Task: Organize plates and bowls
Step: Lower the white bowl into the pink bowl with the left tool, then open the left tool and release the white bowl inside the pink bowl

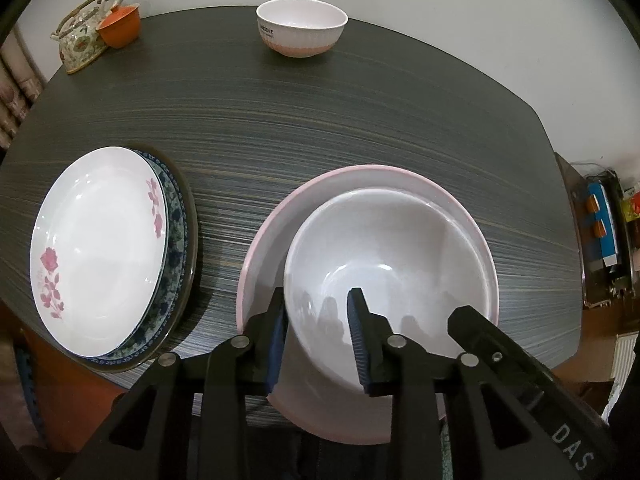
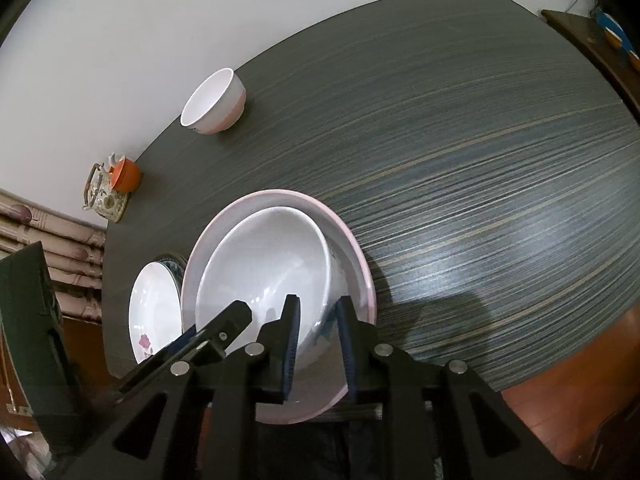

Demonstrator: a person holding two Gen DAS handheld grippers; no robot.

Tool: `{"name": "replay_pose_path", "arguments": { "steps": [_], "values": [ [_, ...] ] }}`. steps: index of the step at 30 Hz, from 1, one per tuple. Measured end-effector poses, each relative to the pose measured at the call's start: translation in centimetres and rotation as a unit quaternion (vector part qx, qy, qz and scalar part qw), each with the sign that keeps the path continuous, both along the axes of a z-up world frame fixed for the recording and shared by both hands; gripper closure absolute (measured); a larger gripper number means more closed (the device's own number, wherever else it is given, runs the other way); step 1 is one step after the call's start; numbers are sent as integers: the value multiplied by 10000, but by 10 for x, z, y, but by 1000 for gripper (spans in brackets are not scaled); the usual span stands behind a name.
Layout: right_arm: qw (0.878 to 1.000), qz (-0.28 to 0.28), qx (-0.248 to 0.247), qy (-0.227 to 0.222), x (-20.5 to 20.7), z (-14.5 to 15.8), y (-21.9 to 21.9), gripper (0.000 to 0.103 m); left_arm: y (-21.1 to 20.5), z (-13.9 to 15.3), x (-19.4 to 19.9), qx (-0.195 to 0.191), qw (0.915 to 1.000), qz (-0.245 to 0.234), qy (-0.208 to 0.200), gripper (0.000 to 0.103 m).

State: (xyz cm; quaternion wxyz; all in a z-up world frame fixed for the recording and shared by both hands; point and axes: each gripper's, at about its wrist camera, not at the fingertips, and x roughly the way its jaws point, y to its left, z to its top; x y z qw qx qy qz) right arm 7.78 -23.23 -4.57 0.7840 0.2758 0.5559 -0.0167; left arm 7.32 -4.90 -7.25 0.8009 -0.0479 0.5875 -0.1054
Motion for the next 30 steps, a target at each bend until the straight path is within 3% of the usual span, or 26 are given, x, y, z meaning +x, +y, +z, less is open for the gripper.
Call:
{"name": "replay_pose_path", "arguments": {
  "steps": [13,19,22,30],
  "values": [
    [10000,-40,-82,-20,0,2,0,79,-2,0,0,14,10000,-7,-10,75],
    [9997,-71,-182,-150,-2,8,-4,79,-3,6,-1,13,9999,-36,-168,67],
    [9997,-45,-158,-202,-4,9,-5,78,-2,10,-2,139,9994,-19,-308,58],
    [9990,5,-314,-332,-8,17,-6,76,3,18,-6,58,9987,-66,-496,56]
  ]
}}
